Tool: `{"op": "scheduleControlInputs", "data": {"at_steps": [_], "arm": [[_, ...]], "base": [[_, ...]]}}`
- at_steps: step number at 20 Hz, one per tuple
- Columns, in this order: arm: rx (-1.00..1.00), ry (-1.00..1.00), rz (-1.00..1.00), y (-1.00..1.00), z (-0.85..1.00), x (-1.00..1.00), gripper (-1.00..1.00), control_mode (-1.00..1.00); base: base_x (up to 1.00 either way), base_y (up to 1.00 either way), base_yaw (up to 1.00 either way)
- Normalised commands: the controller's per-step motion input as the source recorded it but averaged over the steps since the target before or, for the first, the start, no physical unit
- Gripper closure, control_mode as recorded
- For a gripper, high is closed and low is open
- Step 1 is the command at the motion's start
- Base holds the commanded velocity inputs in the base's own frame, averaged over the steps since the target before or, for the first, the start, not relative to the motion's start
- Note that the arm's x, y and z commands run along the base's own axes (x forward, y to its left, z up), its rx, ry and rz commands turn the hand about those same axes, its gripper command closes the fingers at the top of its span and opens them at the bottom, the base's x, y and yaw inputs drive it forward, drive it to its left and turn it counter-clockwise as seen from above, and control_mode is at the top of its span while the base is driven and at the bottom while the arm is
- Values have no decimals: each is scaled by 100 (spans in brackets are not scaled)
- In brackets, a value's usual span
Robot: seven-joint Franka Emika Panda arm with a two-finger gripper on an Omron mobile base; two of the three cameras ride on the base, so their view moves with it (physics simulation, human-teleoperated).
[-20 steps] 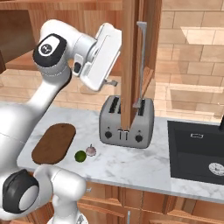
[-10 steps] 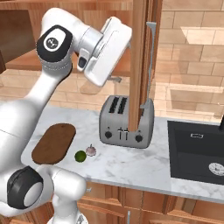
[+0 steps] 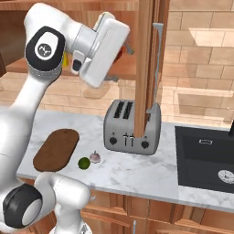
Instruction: Open the cabinet. Place the bowl and condiment on the counter. Then place the lime and garlic on the cutting board.
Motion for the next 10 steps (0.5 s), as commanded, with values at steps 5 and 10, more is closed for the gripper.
{"op": "scheduleControlInputs", "data": {"at_steps": [5, 10], "arm": [[0, -14, 19, 59, 0, 0, -100, -100], [0, -5, 21, 46, 0, 0, -100, -100]], "base": [[0, 0, 0], [0, 0, 0]]}}
